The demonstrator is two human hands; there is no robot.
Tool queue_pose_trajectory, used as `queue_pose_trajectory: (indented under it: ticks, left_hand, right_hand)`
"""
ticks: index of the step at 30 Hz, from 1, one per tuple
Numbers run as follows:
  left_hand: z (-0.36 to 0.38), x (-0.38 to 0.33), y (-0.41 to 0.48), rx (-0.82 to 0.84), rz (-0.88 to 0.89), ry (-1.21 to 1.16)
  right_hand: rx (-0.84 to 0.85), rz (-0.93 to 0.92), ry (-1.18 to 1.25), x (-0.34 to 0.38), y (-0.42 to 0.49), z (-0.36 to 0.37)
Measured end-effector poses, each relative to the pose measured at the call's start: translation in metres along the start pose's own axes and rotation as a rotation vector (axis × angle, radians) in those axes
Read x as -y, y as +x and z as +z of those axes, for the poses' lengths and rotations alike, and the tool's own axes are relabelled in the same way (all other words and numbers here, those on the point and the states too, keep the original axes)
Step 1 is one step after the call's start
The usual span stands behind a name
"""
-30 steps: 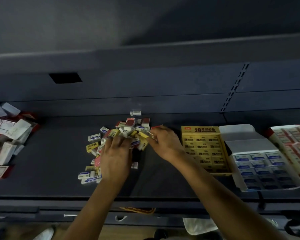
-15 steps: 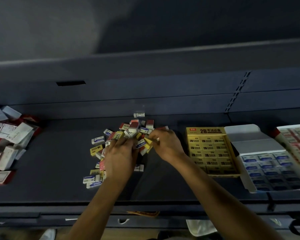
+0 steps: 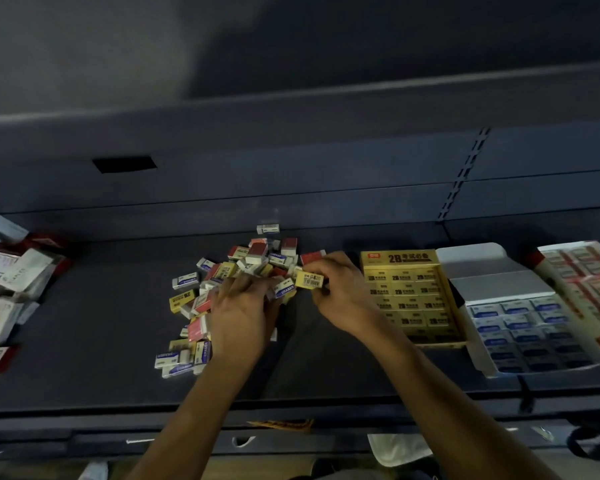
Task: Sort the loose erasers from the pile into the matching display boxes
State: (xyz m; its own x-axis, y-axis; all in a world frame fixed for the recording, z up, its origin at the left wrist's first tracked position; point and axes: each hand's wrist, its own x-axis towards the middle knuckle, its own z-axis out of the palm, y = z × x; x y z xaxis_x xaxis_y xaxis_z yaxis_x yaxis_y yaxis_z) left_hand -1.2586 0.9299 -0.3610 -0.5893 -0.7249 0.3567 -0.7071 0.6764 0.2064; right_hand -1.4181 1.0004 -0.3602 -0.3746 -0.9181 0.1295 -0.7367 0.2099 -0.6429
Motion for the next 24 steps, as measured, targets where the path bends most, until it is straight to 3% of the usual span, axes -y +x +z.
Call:
queue_pose_trajectory:
  ticks: [9,17,24]
  left_hand:
    - [0.005,-0.036,0.003,0.001,0.020,-0.123]
    - [0.009,-0.090,0.011,-0.022,0.067,-0.201]
    - [0.014,-0.133,0.012,-0.001,0.093,-0.256]
  right_hand:
    - [-0.034,0.141,0.243,-0.018,-0.023,-0.044]
    - [-0.054,0.347,0.669,-0.049,-0.046,-0.087]
    - [-0.076,0.386,0.756,-0.075,-0.063,-0.113]
